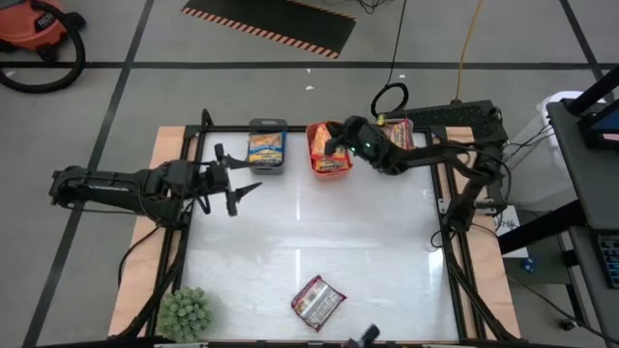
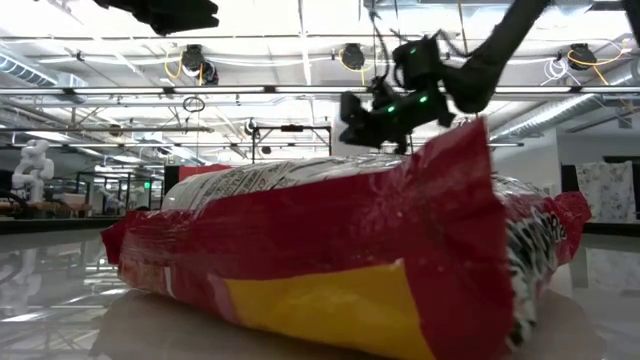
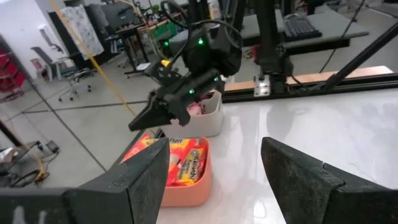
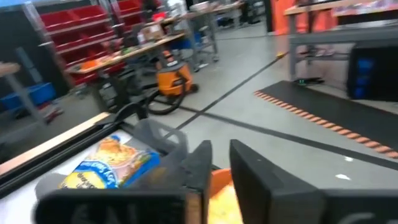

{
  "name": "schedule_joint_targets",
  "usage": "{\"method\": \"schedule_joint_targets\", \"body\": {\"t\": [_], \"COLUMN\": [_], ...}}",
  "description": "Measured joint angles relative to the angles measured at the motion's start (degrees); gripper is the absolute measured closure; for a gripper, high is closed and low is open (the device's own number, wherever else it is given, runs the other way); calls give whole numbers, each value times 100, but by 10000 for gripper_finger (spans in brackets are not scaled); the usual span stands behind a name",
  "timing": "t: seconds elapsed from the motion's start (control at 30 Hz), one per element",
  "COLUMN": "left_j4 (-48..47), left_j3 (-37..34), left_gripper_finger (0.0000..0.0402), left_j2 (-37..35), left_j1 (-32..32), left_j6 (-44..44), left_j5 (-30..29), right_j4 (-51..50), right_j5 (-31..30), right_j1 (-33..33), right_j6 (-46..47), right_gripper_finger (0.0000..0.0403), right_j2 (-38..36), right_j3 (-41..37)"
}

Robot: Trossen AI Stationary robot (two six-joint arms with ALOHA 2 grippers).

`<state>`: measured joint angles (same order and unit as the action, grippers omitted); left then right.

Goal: Sort Maruchan noodles
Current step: Put the orange noodle pack into the orange bin, then put the red noodle pack into the gray bin

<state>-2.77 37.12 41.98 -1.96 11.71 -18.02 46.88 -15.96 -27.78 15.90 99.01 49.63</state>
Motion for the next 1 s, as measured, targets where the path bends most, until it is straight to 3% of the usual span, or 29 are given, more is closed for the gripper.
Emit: {"method": "schedule_joint_targets", "body": {"t": [0.17, 0.5, 1.0], "left_j4": [-165, 90, -179], "left_j3": [0, 0, 0], "left_gripper_finger": [142, 142, 142], "left_j2": [1, 2, 299], "left_j1": [179, 222, 230], "left_j6": [-119, -735, -770], "left_j5": [2, 415, 426], "right_j4": [-8, 305, 541], "right_j5": [426, 545, 825], "right_j1": [-254, -242, -55], "right_j6": [-37, 526, 209], "right_gripper_finger": [399, 400, 403], "right_j2": [757, 1653, 1211], "right_j3": [528, 644, 602]}}
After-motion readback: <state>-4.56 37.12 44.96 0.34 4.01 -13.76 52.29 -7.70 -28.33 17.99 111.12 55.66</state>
